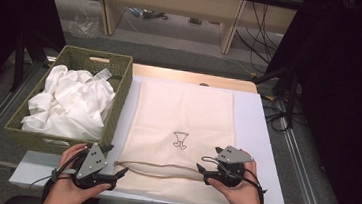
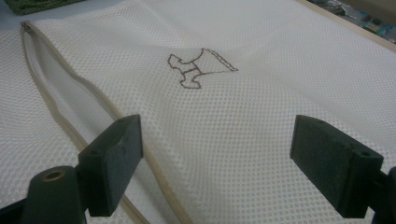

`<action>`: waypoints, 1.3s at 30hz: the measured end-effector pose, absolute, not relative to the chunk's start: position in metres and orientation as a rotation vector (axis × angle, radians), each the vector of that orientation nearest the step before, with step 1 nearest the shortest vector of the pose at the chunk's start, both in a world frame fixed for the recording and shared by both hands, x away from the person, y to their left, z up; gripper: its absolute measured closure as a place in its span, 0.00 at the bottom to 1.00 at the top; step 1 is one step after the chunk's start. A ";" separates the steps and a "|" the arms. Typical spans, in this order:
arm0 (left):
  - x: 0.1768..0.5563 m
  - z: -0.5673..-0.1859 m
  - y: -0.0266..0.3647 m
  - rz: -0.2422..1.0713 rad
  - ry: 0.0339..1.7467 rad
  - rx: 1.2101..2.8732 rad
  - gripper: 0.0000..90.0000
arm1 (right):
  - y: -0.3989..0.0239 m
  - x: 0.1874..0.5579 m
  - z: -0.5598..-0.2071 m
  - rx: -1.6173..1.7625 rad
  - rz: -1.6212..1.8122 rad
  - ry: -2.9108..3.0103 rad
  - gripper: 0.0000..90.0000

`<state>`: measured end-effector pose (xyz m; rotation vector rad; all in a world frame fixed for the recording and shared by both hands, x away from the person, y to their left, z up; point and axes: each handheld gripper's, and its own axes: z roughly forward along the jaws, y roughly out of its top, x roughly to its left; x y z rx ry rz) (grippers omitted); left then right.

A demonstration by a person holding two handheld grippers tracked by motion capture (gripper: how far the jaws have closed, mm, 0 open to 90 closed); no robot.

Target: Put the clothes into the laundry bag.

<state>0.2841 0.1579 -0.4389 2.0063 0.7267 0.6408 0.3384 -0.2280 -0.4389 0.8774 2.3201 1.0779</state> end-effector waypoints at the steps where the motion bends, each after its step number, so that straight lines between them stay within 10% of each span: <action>1: 0.284 -0.439 0.158 0.640 0.728 2.006 0.23 | -0.228 0.338 -0.439 0.878 1.077 2.321 0.20; 39: 0.282 -0.442 0.156 0.610 0.752 2.002 0.24 | -0.196 0.350 -0.458 0.718 0.977 2.510 0.24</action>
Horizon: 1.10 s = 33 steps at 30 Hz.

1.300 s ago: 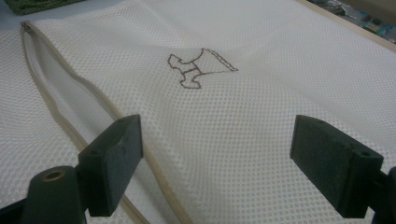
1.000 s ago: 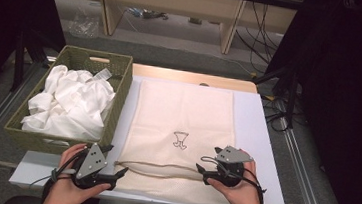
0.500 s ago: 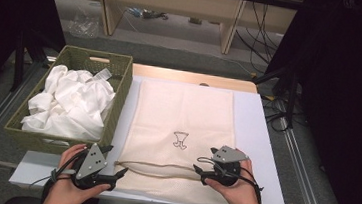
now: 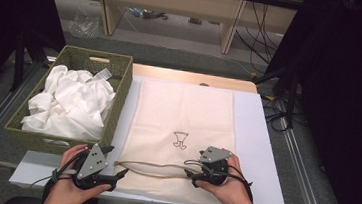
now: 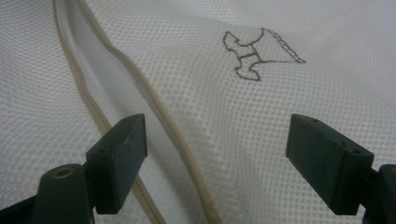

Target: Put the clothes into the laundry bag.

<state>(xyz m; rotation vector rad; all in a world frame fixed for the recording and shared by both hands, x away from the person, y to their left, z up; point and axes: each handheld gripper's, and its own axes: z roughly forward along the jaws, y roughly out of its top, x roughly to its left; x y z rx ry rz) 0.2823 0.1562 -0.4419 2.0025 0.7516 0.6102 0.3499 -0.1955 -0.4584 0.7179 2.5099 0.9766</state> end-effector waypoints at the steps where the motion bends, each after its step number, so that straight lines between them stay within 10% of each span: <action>1: 0.282 -0.441 0.157 0.625 0.741 2.010 0.24 | -0.194 0.349 -0.459 0.736 0.975 2.513 0.24; 21: 0.281 -0.442 0.156 0.615 0.755 2.014 0.24 | -0.170 0.369 -0.476 0.695 0.890 2.571 0.32; 33: 0.279 -0.442 0.157 0.618 0.766 2.006 0.24 | -0.164 0.378 -0.462 0.615 0.905 2.522 0.81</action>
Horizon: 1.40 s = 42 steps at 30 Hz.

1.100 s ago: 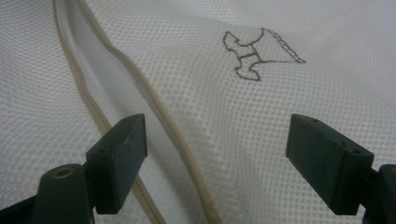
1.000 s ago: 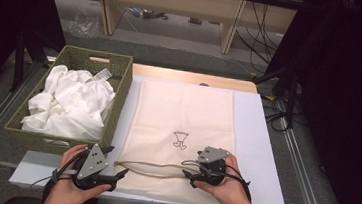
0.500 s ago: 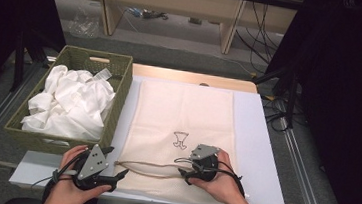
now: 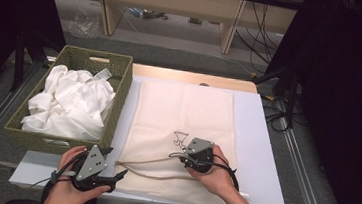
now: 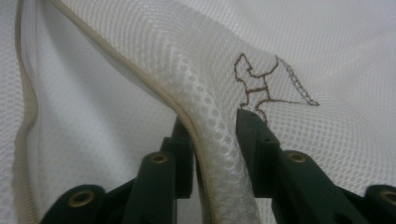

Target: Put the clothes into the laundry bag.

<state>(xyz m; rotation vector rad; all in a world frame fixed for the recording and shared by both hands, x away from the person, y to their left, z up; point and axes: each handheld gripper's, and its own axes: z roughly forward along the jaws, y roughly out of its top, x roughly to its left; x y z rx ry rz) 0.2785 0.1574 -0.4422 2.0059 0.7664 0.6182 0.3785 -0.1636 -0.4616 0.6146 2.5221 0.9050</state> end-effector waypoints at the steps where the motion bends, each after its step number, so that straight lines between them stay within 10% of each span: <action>1: 0.279 -0.442 0.158 0.626 0.756 2.011 0.24 | -0.164 0.378 -0.459 0.614 0.922 2.510 0.84; 24: 0.292 -0.407 0.170 0.694 0.795 1.946 0.22 | -0.167 0.390 -0.397 0.673 1.123 2.267 0.93; 32: 0.350 -0.382 0.217 0.953 1.040 1.916 0.07 | -0.166 0.394 -0.390 0.678 1.154 2.257 0.92; 42: 0.425 -0.379 0.250 0.871 1.301 2.016 0.00 | -0.166 0.395 -0.389 0.662 1.147 2.259 0.91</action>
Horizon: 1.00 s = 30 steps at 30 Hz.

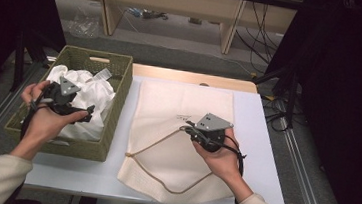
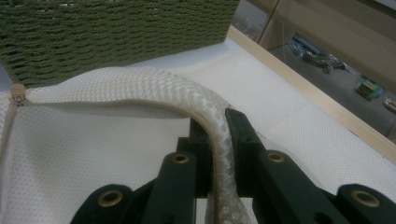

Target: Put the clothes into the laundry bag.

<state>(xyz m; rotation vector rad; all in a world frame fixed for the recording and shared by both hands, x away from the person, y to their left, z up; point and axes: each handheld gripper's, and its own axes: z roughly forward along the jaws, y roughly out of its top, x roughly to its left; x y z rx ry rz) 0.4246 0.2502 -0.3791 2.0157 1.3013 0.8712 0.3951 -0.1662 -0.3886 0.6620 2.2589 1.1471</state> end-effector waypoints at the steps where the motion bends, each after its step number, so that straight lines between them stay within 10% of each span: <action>1: 0.430 -0.380 0.251 0.850 1.319 2.026 0.00 | -0.166 0.395 -0.388 0.674 1.152 2.269 0.91; 30: 0.484 -0.445 0.258 0.588 1.665 2.124 0.00 | -0.165 0.396 -0.391 0.652 1.146 2.274 0.91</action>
